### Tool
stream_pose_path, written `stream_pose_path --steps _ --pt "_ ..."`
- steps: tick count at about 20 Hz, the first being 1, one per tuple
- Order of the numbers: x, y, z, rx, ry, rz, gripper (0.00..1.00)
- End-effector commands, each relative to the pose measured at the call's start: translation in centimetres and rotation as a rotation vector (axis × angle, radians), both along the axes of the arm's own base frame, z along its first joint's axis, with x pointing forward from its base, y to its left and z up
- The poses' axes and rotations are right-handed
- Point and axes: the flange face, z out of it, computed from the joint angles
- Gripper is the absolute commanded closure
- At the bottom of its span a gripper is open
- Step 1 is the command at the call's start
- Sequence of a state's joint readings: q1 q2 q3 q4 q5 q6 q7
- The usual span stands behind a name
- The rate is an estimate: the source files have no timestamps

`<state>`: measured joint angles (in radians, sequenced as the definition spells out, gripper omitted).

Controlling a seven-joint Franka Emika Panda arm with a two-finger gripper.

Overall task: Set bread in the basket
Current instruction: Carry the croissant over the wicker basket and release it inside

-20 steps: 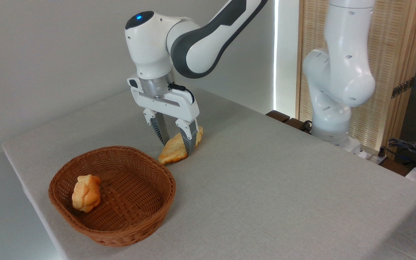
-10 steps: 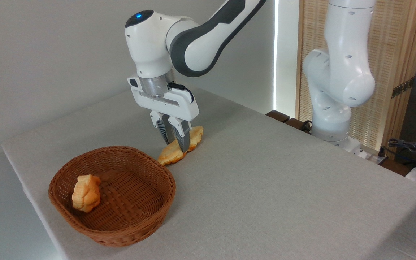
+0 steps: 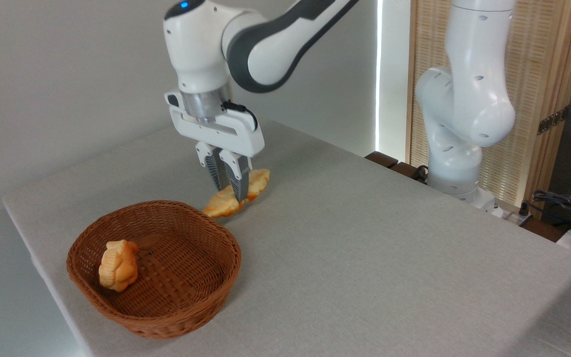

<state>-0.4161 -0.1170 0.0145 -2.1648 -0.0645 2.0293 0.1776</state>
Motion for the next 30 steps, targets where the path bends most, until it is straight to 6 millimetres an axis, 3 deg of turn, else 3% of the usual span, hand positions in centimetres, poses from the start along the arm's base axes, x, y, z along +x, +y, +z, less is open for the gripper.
stream_pose_path --steps 1,6,9,11,13,15,16,17,22,30 --pt "1.7 3.0 4.5 -0.007 -0.005 -0.045 1.00" --pt "3.6 6.3 8.6 -0.037 -0.049 -0.102 1.00" --pt "4.4 8.4 9.8 -0.047 -0.076 -0.157 1.00" --pt "4.9 8.4 10.3 -0.054 -0.113 -0.169 0.98" --pt "6.4 8.3 11.0 -0.057 -0.231 -0.200 0.90" --pt "7.8 8.7 10.7 -0.058 -0.301 -0.184 0.30" --pt "8.5 8.6 10.3 -0.057 -0.331 -0.177 0.07" --pt "9.2 8.7 10.1 -0.061 -0.367 -0.160 0.00" --pt "11.6 9.1 9.5 -0.061 -0.504 -0.130 0.00" --pt "11.6 9.1 9.2 -0.058 -0.502 -0.137 0.00"
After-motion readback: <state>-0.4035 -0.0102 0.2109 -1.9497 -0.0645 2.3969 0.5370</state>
